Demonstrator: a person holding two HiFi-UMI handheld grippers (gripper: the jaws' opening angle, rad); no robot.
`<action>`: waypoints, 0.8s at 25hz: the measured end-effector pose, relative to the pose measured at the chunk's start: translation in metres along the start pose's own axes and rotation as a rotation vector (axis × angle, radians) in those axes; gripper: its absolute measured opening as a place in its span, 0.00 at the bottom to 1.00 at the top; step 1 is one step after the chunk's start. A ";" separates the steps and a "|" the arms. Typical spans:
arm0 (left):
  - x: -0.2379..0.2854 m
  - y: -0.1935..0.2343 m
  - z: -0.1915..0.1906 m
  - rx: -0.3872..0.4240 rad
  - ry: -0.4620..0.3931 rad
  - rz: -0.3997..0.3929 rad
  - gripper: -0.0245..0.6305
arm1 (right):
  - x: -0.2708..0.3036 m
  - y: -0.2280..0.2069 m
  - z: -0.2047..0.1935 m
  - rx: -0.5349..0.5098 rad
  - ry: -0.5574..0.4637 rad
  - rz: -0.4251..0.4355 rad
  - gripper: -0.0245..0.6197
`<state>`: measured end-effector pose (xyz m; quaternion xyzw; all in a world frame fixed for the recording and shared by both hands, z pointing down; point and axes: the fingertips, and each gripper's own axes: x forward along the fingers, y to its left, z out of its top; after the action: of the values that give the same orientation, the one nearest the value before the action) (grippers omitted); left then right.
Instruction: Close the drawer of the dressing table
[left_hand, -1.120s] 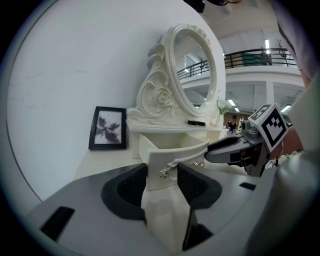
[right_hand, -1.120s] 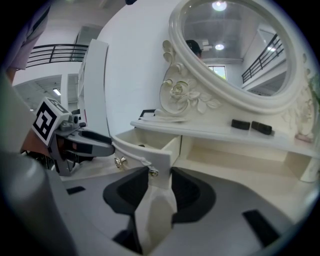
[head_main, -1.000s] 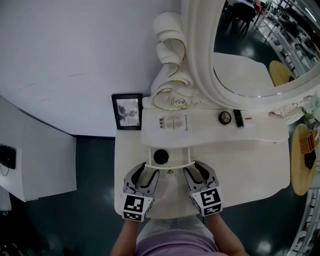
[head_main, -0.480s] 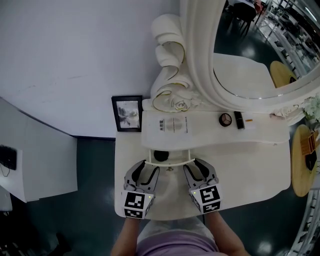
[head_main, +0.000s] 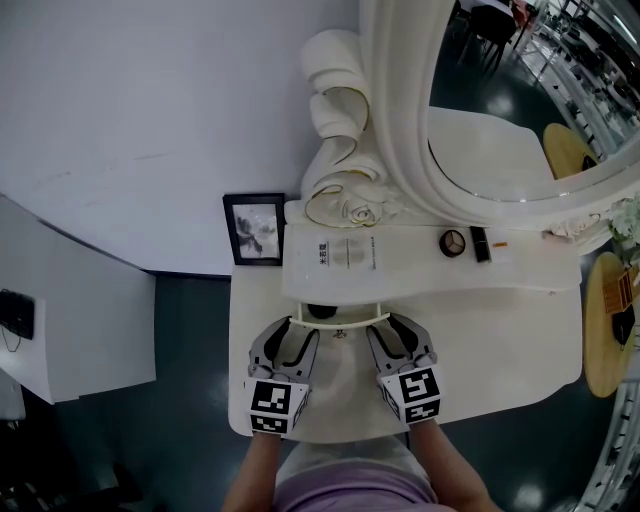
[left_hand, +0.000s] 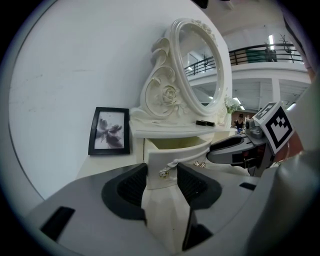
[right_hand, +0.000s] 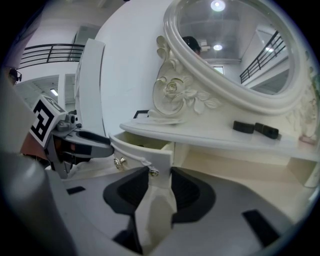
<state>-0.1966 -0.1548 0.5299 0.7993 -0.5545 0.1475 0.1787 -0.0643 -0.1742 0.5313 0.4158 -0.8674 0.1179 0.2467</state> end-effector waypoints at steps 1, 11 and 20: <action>0.001 0.000 0.001 -0.002 0.002 0.003 0.33 | 0.001 -0.001 0.000 0.000 -0.001 0.000 0.27; 0.007 0.005 0.005 -0.011 0.002 0.028 0.33 | 0.007 -0.004 0.004 0.004 -0.008 -0.004 0.27; 0.014 0.011 0.010 -0.016 -0.004 0.044 0.33 | 0.014 -0.009 0.009 0.012 -0.018 -0.013 0.27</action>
<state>-0.2015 -0.1743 0.5283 0.7858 -0.5733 0.1453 0.1807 -0.0676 -0.1928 0.5305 0.4238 -0.8661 0.1179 0.2372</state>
